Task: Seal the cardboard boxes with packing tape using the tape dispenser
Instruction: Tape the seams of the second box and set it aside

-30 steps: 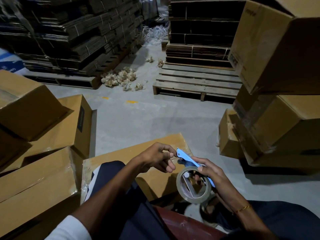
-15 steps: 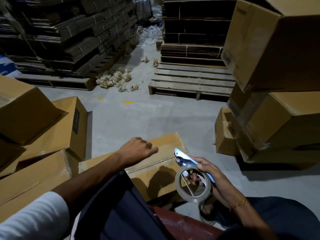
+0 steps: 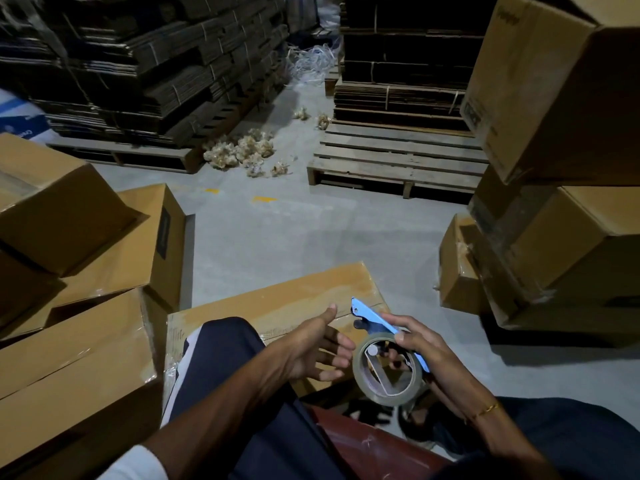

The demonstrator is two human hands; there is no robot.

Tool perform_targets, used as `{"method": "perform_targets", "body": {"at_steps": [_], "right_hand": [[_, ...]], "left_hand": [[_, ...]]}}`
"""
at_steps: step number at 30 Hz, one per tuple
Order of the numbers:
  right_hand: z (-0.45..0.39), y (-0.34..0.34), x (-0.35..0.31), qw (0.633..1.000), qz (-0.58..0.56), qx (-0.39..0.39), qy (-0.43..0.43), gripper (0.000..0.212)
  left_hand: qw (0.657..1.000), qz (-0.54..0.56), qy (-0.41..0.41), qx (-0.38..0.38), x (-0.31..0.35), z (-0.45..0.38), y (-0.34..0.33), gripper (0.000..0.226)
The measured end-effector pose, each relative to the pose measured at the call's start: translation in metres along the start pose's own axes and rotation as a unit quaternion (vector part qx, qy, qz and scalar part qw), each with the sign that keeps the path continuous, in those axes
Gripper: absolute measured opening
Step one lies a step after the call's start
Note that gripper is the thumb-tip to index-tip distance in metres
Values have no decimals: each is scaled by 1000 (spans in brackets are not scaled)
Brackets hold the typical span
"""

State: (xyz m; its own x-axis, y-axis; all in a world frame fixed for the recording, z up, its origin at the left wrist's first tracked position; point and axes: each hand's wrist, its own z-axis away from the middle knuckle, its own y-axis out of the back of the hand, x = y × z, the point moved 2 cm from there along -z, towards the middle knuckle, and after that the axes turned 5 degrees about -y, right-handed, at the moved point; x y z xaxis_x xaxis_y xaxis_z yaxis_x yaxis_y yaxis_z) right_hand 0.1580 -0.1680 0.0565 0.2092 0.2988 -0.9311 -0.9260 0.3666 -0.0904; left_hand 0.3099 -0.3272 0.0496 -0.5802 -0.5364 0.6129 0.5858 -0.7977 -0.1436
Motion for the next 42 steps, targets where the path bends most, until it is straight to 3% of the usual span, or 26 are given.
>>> {"method": "perform_targets", "body": {"at_steps": [11, 16, 21, 26, 28, 31, 34, 39, 42], "right_hand": [[0, 0, 3, 1000, 25, -3, -1, 47], [0, 2, 3, 998, 64, 10, 11, 45], [0, -4, 6, 980, 186, 61, 31, 51], [2, -1, -4, 953, 252, 166, 32, 58], [7, 11, -4, 938, 296, 177, 25, 61], [20, 33, 13, 906, 394, 147, -43, 72], [21, 48, 40, 901, 394, 148, -108, 79], [-23, 69, 51, 911, 354, 148, -153, 62], [-43, 71, 57, 903, 366, 136, -178, 61]], "left_hand": [[998, 46, -40, 1, 11, -12, -2, 17], [992, -41, -116, 22, 25, -20, 7, 19], [959, -193, -201, 62, 40, -41, 6, 26], [934, -261, -244, 28, 74, -79, -4, 27], [915, -287, -269, 89, 96, -106, 7, 31], [856, -359, -303, 217, 131, -150, 44, 21], [835, -434, -289, 175, 149, -187, 56, 17], [825, -449, -296, 173, 147, -253, 42, 13], [796, -509, -290, 153, 150, -281, 40, 11]]}}
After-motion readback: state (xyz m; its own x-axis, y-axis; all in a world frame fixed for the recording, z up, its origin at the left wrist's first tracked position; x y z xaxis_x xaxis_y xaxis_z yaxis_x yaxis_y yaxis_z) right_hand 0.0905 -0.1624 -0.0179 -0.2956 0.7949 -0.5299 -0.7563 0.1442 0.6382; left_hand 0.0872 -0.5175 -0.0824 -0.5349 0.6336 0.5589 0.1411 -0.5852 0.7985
